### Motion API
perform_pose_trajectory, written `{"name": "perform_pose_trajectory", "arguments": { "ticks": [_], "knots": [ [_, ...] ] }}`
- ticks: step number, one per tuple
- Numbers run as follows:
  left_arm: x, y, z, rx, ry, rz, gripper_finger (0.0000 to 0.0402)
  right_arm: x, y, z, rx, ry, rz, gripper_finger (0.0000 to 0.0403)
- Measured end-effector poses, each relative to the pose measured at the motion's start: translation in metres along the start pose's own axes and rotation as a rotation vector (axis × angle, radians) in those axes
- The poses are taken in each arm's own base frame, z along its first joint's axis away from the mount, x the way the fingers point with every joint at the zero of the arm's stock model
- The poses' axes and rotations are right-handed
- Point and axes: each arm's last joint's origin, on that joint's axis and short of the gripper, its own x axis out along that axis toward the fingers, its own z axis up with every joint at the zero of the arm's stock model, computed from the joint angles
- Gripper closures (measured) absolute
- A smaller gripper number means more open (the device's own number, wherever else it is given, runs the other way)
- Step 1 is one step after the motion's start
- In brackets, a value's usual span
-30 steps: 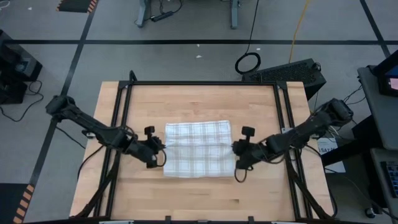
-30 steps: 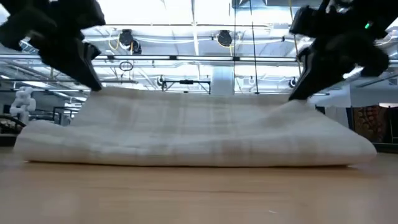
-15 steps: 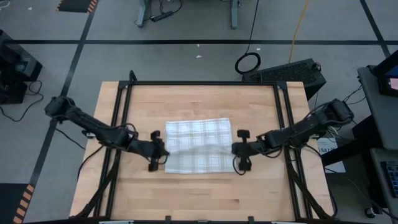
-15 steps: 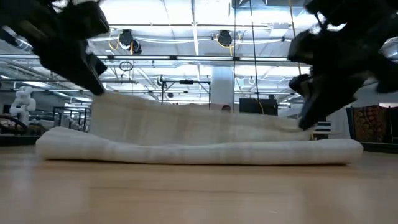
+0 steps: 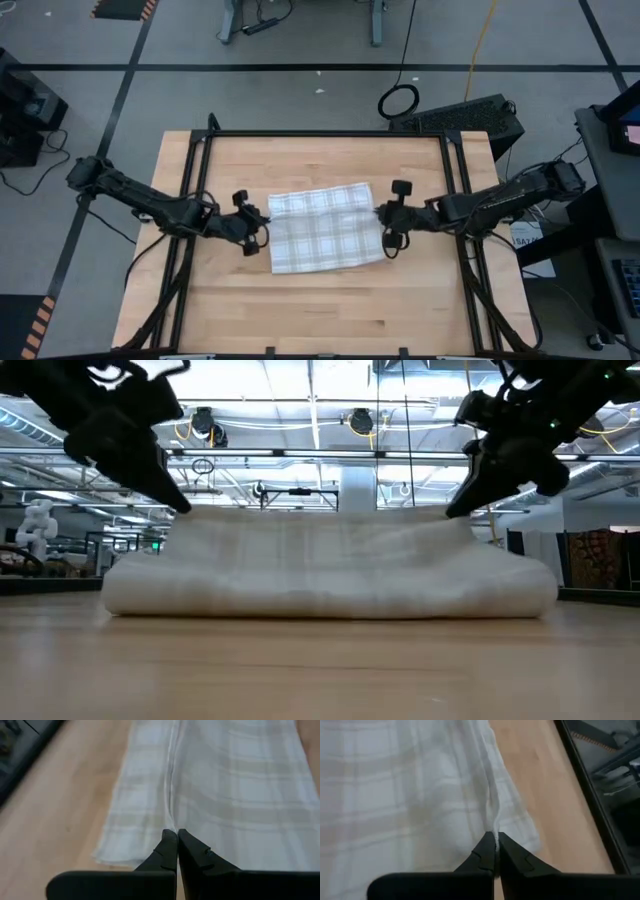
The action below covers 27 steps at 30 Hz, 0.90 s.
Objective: Roll towel
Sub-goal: Roll the white towel
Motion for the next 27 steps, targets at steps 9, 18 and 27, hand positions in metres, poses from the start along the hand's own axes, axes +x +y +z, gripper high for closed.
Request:
{"name": "perform_pose_trajectory", "arguments": {
  "ticks": [9,18,27],
  "knots": [
    [0.0,-0.003,0.002,-0.012,0.001,-0.093,0.0398,0.002,0.003,-0.001,0.107,0.022,0.142,0.0403],
    [0.0,-0.002,0.004,0.007,-0.04,-0.015,0.0398,0.002,0.002,0.004,0.075,-0.03,0.141,0.0403],
    [-0.001,-0.002,0.009,-0.021,-0.095,0.001,0.0398,0.002,0.002,0.012,0.074,-0.108,0.141,0.0403]
  ]
}}
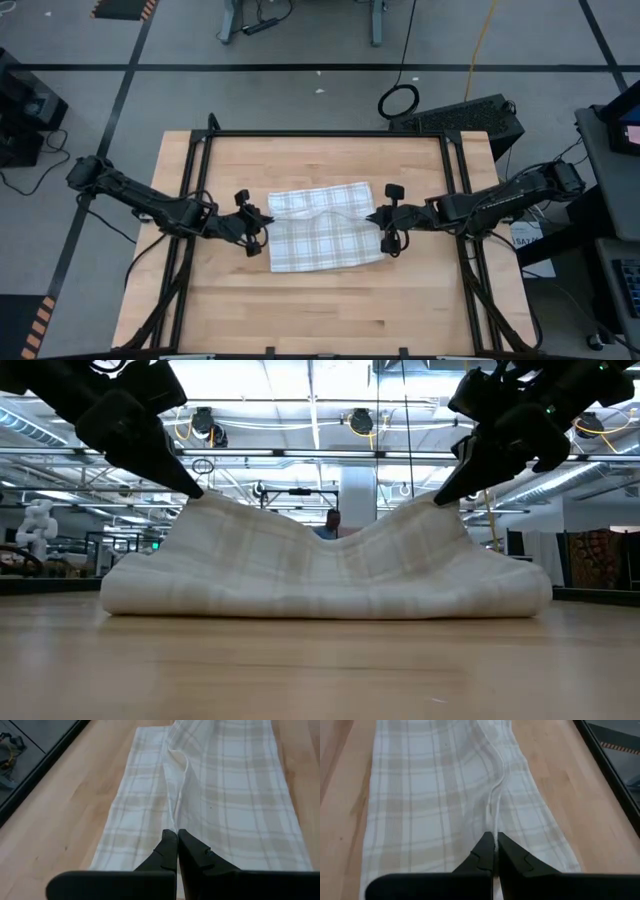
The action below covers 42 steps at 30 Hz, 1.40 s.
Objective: Roll towel
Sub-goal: Roll the white towel
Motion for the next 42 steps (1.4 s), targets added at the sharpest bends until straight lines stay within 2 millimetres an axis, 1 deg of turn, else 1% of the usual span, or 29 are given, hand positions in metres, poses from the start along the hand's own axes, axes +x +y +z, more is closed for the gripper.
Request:
{"name": "perform_pose_trajectory", "arguments": {
  "ticks": [10,15,19,23,25,28,31,33,35,38,42],
  "knots": [
    [0.0,0.0,0.0,0.029,0.002,0.001,0.0398,0.0,0.0,0.0,0.002,0.002,0.002,0.0403],
    [-0.002,-0.004,-0.001,0.044,0.001,-0.033,0.0398,0.0,0.0,0.0,0.005,0.001,0.003,0.0403],
    [-0.003,-0.007,-0.001,0.045,-0.004,-0.049,0.0398,0.0,0.0,0.0,0.048,-0.001,0.004,0.0403],
    [-0.006,-0.012,0.003,0.003,-0.051,-0.081,0.0398,-0.001,0.004,0.0,0.145,-0.002,0.031,0.0403],
    [-0.007,-0.015,0.004,-0.018,-0.068,-0.115,0.0398,-0.003,0.009,0.0,0.19,0.007,0.083,0.0403],
    [-0.01,-0.022,0.008,-0.115,-0.092,-0.216,0.0398,-0.006,0.018,-0.001,0.305,0.033,0.181,0.0403],
    [-0.015,-0.03,0.012,-0.218,-0.1,-0.355,0.0398,-0.014,0.024,0.0,0.434,0.044,0.28,0.0403],
    [-0.018,-0.034,0.014,-0.266,-0.112,-0.407,0.0398,-0.02,0.026,0.002,0.523,0.046,0.328,0.0403],
    [-0.021,-0.038,0.017,-0.29,-0.136,-0.439,0.0398,-0.027,0.027,0.006,0.61,0.016,0.362,0.0403],
    [-0.027,-0.043,0.023,-0.293,-0.163,-0.474,0.0398,-0.037,0.027,0.013,0.682,-0.041,0.413,0.0403],
    [-0.034,-0.045,0.033,-0.298,-0.184,-0.491,0.0398,-0.048,0.028,0.017,0.812,-0.058,0.462,0.0403]
  ]
}}
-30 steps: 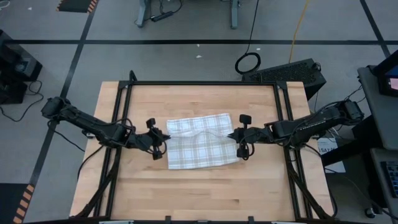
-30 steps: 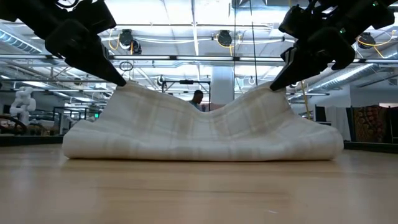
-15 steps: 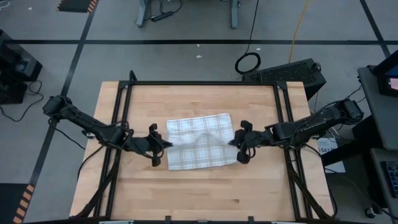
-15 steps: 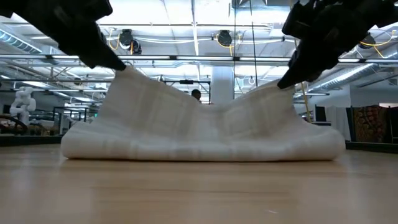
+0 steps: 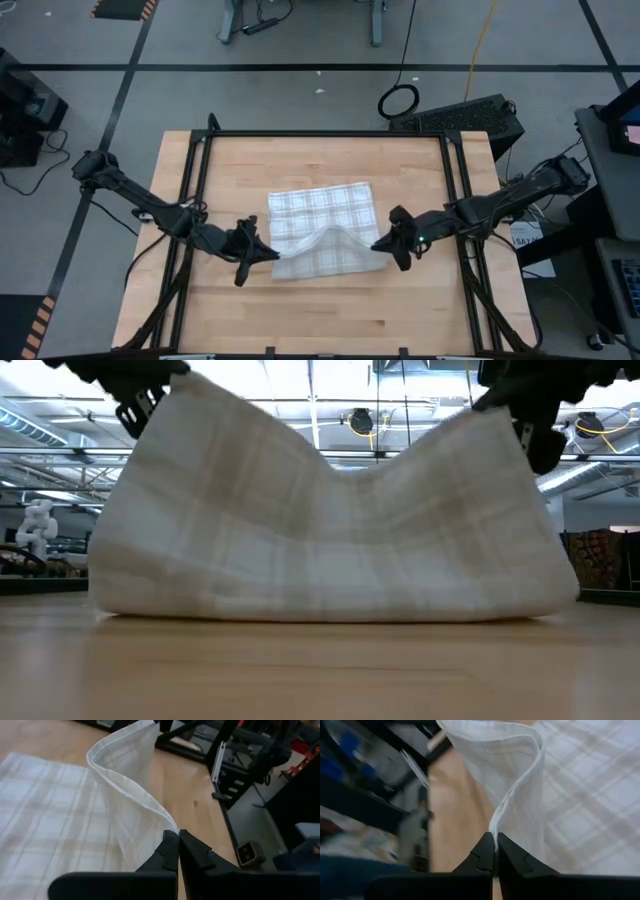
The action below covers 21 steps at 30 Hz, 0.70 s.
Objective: Roll towel
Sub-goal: Roll the white towel
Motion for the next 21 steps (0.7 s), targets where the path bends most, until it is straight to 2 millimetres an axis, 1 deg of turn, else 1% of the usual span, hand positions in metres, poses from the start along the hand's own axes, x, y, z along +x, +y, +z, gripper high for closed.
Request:
{"name": "perform_pose_trajectory", "arguments": {
  "ticks": [5,11,14,18,21],
  "knots": [
    [-0.002,-0.007,0.012,-0.02,-0.047,0.001,0.0398,-0.007,0.012,-0.001,0.109,-0.023,0.09,0.0403],
    [-0.005,-0.013,0.025,-0.147,-0.088,-0.009,0.0398,-0.011,0.025,-0.001,0.167,-0.037,0.202,0.0403],
    [-0.008,-0.021,0.031,-0.162,-0.104,-0.04,0.0398,-0.015,0.035,0.003,0.164,-0.023,0.252,0.0403],
    [-0.012,-0.029,0.033,-0.241,-0.101,-0.076,0.0398,-0.021,0.046,0.005,0.137,0.042,0.313,0.0403],
    [-0.015,-0.037,0.035,-0.281,-0.096,-0.113,0.0398,-0.025,0.054,0.004,0.166,0.114,0.371,0.0403]
  ]
}}
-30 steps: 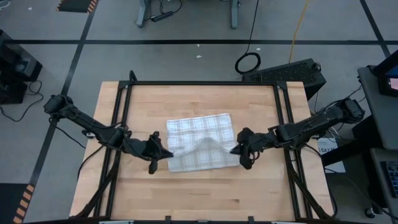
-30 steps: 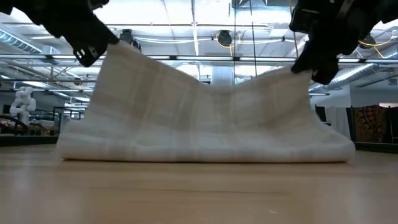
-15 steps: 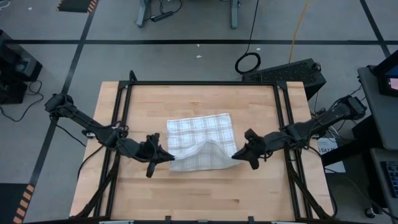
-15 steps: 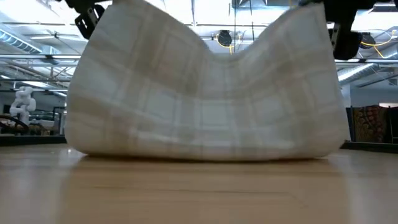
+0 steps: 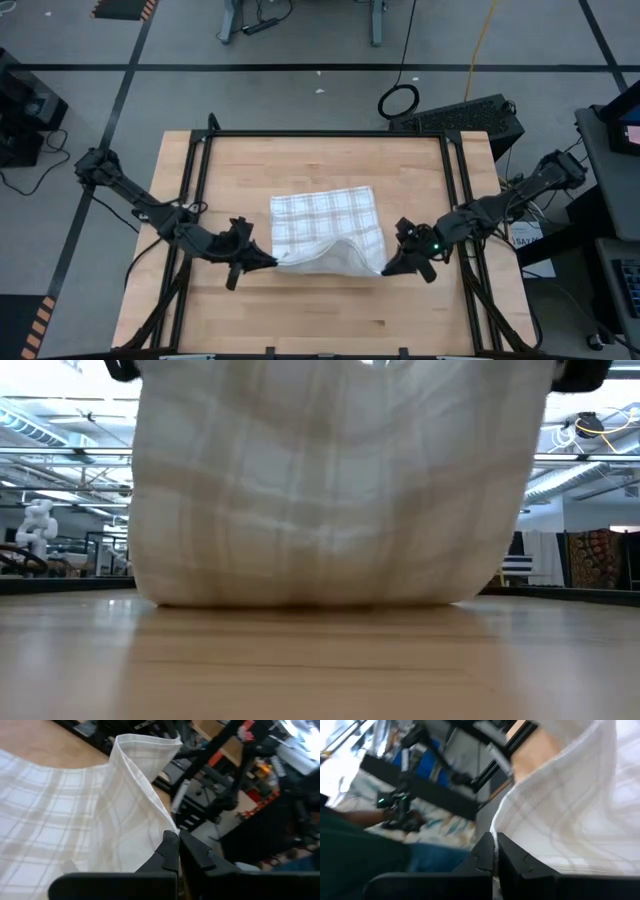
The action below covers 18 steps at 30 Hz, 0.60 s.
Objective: Roll towel
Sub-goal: Roll the white towel
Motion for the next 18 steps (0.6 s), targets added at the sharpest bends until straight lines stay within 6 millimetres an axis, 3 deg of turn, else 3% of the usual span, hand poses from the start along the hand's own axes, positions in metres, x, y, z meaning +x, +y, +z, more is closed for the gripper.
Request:
{"name": "perform_pose_trajectory", "arguments": {
  "ticks": [7,18],
  "knots": [
    [-0.007,-0.015,-0.006,-0.024,0.05,-0.046,0.0398,-0.002,0.012,-0.003,0.02,0.08,0.051,0.0403],
    [-0.01,0.026,-0.029,0.14,0.282,0.272,0.0398,-0.011,-0.033,-0.01,-0.073,0.069,-0.475,0.0403]
  ]
}}
